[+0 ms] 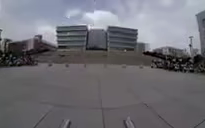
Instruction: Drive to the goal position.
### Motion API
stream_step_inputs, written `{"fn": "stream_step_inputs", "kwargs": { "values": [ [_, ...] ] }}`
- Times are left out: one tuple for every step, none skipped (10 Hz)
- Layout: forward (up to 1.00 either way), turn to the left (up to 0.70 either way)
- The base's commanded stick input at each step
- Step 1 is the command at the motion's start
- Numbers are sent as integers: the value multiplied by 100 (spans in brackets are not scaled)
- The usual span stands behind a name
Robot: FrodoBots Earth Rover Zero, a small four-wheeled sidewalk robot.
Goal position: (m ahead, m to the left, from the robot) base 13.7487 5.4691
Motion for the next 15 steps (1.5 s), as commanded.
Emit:
{"fn": "stream_step_inputs", "kwargs": {
  "values": [
    [100,0],
    [100,0],
    [100,0],
    [100,0],
    [100,0],
    [100,0],
    [100,-37],
    [100,-38],
    [100,-39],
    [100,-40],
    [100,-32],
    [100,-15],
    [100,-3],
    [100,-26],
    [100,-26]
  ]
}}
